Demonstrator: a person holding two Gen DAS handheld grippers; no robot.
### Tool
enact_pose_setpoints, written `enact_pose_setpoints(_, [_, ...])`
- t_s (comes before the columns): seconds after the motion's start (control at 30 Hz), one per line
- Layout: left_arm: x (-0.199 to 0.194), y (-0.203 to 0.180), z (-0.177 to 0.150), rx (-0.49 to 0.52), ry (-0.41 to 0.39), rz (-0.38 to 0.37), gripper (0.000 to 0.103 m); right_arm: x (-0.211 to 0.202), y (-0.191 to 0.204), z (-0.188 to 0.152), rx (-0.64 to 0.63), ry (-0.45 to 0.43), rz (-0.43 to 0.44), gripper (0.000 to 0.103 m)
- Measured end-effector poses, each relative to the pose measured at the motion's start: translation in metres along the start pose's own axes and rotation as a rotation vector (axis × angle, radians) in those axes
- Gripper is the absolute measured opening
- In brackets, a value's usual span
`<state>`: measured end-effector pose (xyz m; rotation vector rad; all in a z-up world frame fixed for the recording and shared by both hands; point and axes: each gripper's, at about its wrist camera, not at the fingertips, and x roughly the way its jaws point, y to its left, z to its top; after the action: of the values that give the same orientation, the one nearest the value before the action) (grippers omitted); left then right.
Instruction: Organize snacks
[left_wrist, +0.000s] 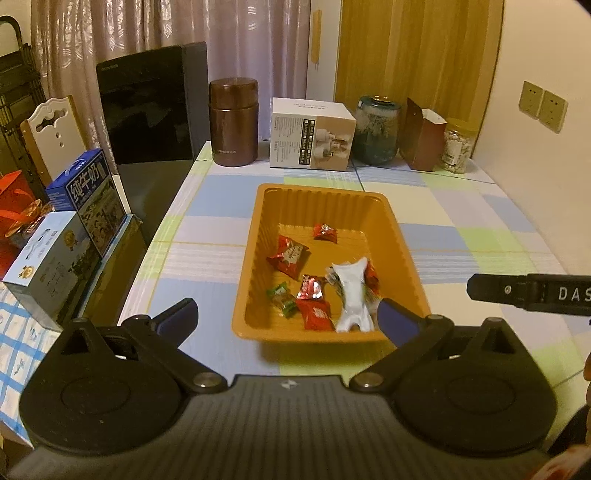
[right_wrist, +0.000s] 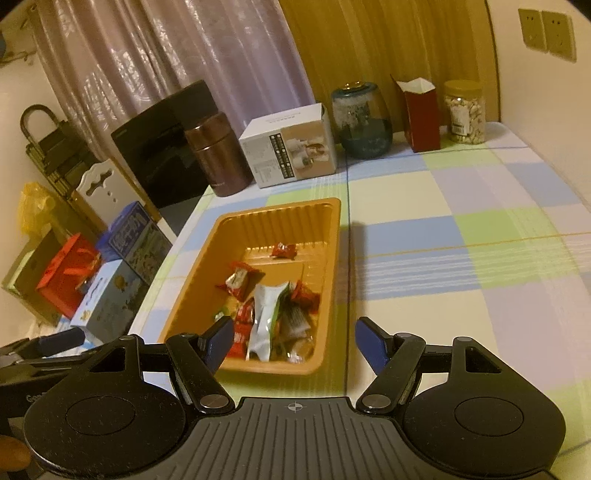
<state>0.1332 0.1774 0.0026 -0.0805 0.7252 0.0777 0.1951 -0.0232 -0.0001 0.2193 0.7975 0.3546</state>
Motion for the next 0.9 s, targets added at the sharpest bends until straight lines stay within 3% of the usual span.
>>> enact_pose_setpoints(0.3, [-0.035,-0.013,-0.024,0.002,0.029,0.037,0.103,-0.041,0.003,-0.031,-0.029,0.029,-0.041,0.072])
enact_pose_setpoints(0.5, [-0.051,-0.018,-0.03,-0.021,0.051,0.017,0.103,-0.066,0.001,-0.046,-0.045,0.018,-0.08,0.073])
enact_pose_setpoints(0.9, [-0.081,-0.043,-0.048,0.027,0.037,-0.008,0.103,-0.098,0.008,-0.072,-0.102,-0.003,-0.118,0.073])
